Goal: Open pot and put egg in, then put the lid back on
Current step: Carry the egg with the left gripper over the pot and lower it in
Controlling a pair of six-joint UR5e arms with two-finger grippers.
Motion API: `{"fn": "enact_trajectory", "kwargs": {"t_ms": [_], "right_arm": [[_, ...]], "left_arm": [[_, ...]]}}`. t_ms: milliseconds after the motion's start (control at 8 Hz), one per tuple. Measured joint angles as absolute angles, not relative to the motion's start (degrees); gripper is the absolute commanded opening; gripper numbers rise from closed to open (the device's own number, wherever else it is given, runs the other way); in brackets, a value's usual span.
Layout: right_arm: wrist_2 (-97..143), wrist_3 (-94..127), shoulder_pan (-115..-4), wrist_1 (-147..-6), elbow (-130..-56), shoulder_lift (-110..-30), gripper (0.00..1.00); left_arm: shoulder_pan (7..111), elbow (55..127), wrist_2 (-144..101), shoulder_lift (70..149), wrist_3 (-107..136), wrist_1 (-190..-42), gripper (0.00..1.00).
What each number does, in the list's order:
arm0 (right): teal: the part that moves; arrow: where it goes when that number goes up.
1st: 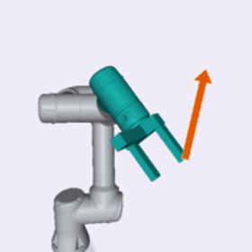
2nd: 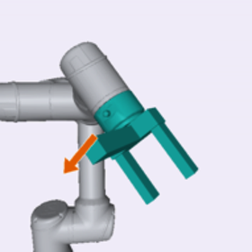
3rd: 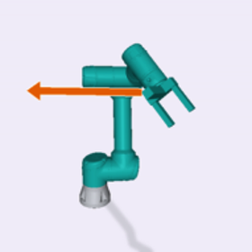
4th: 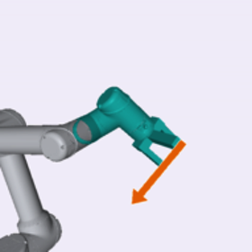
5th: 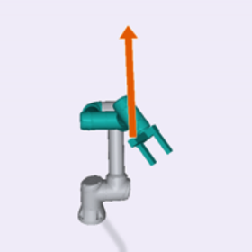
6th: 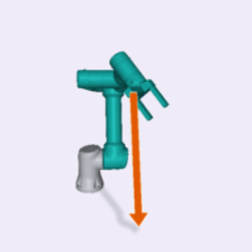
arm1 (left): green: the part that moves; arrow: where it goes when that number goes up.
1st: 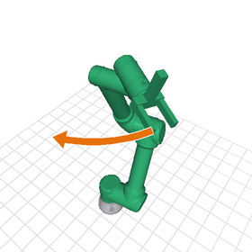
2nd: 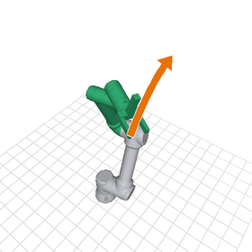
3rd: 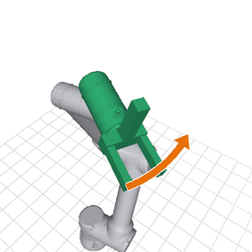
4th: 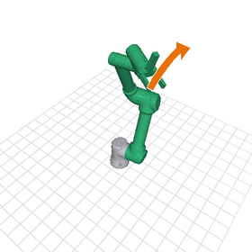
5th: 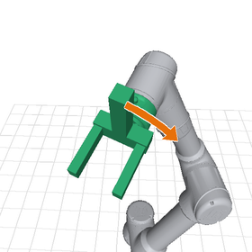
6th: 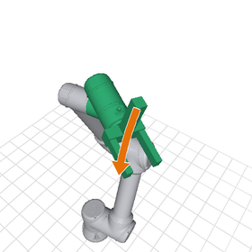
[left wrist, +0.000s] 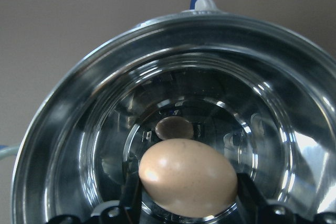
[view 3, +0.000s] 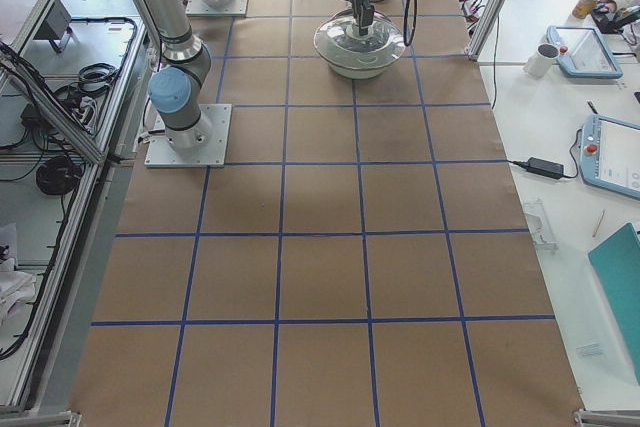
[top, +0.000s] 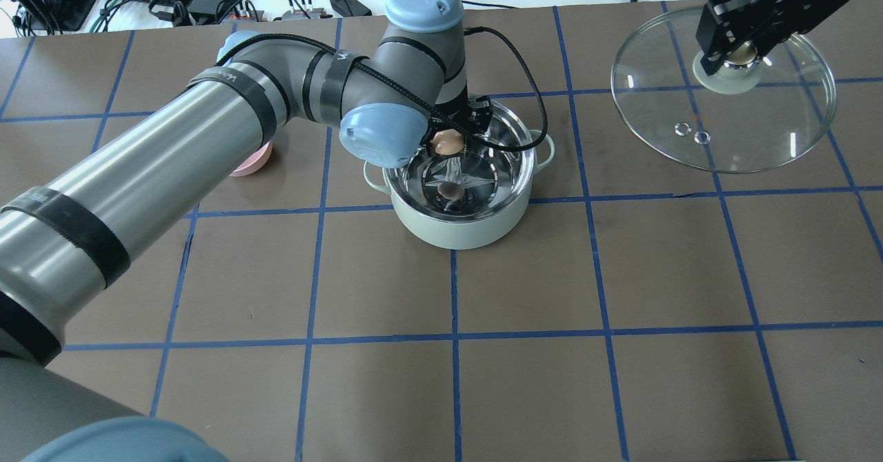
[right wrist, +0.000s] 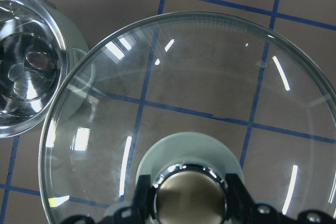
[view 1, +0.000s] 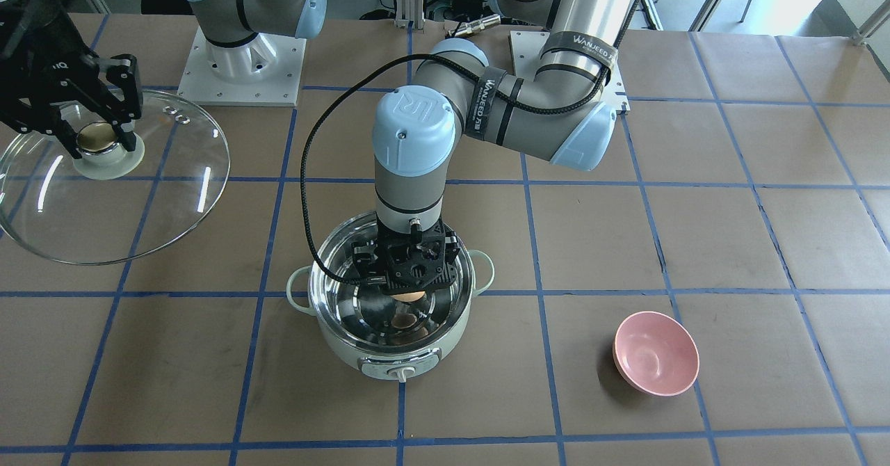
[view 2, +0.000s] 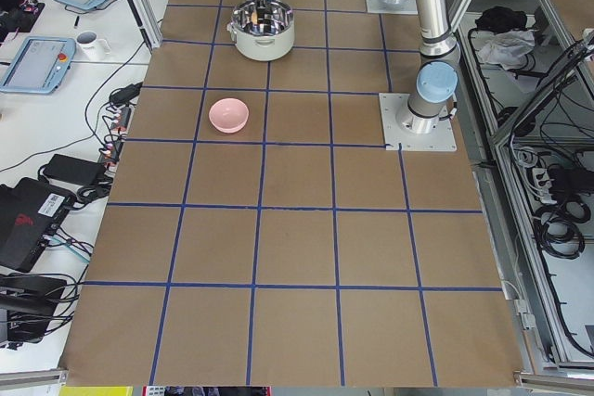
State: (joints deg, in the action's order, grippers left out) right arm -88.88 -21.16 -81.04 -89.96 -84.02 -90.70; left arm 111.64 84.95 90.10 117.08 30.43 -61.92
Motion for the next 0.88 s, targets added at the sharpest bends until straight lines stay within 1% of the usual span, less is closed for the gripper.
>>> {"fn": "enact_trajectory", "kwargs": {"t_ms": [375, 625, 875], "right_arm": [[-88.59, -21.26, -81.04, -89.83, -84.02, -90.70, 0.07], [-88.38, -21.27, -80.98, -89.89, -84.02, -90.70, 0.07], [-87.83, -21.27, -80.63, -89.89, -84.02, -90.70, 0.07]], "left_arm": [[111.95, 84.98, 90.09, 120.00, 28.30, -61.61, 0.38], [111.97, 85.50, 90.09, 120.95, 27.96, -61.25, 0.99], [111.97, 85.57, 90.09, 121.39, 28.42, -61.26, 1.00]]}}
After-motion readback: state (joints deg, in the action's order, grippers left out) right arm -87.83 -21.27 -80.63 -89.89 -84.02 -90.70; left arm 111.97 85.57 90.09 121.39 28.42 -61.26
